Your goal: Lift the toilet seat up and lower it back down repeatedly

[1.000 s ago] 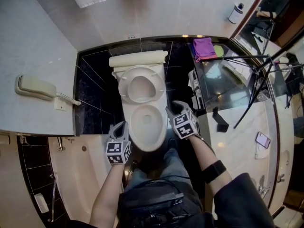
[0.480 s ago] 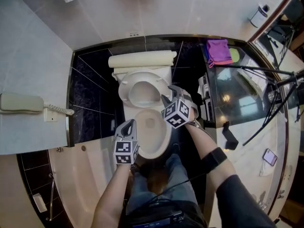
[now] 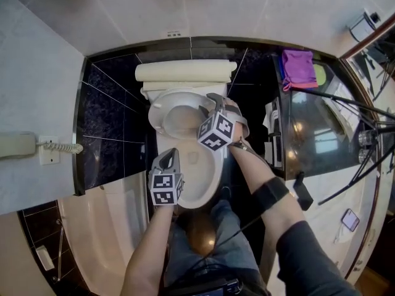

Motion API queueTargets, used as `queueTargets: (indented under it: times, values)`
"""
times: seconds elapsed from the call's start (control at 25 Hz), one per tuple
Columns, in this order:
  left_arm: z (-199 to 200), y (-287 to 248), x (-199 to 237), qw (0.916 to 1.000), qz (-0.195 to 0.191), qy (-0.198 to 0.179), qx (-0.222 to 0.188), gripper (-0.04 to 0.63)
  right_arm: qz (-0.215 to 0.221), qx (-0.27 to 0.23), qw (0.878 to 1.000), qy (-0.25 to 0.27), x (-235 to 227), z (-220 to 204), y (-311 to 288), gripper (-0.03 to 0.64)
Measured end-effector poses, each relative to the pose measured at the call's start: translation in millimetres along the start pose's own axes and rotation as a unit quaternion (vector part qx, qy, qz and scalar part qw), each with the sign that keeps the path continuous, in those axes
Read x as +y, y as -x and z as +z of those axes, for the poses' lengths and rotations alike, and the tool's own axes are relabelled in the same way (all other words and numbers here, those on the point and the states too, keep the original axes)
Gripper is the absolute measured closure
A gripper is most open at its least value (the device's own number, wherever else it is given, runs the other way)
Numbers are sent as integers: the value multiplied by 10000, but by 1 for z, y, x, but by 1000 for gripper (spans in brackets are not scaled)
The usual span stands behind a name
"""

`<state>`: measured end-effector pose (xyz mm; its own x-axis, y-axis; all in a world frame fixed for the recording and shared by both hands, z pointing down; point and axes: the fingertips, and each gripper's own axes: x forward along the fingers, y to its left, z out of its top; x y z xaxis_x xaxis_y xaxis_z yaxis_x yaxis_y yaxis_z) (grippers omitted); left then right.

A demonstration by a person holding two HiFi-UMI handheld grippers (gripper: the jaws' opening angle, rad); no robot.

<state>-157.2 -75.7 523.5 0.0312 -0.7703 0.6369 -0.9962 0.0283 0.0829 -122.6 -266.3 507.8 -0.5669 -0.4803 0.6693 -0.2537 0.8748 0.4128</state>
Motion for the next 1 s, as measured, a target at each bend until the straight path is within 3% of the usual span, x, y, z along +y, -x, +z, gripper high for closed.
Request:
queueTargets:
  times: [0.12,0.24,0.64,1.0]
  values:
    - [1,-16,1,9999,13,97,26,595,32,-32,10000,85,-5,6,-19,443]
    - [-2,-29,5,9999,66,148,40,595,-20,-67,9996,289,-8,11,-32,522]
    - [-5,-43,5,9999,52,99,106,595,-40,-52,9986,526,-3,12,-25,524]
    - [-25,-32,-4,9996,-25,181,217,595,-175,-222,9968,754,34,7,20,528]
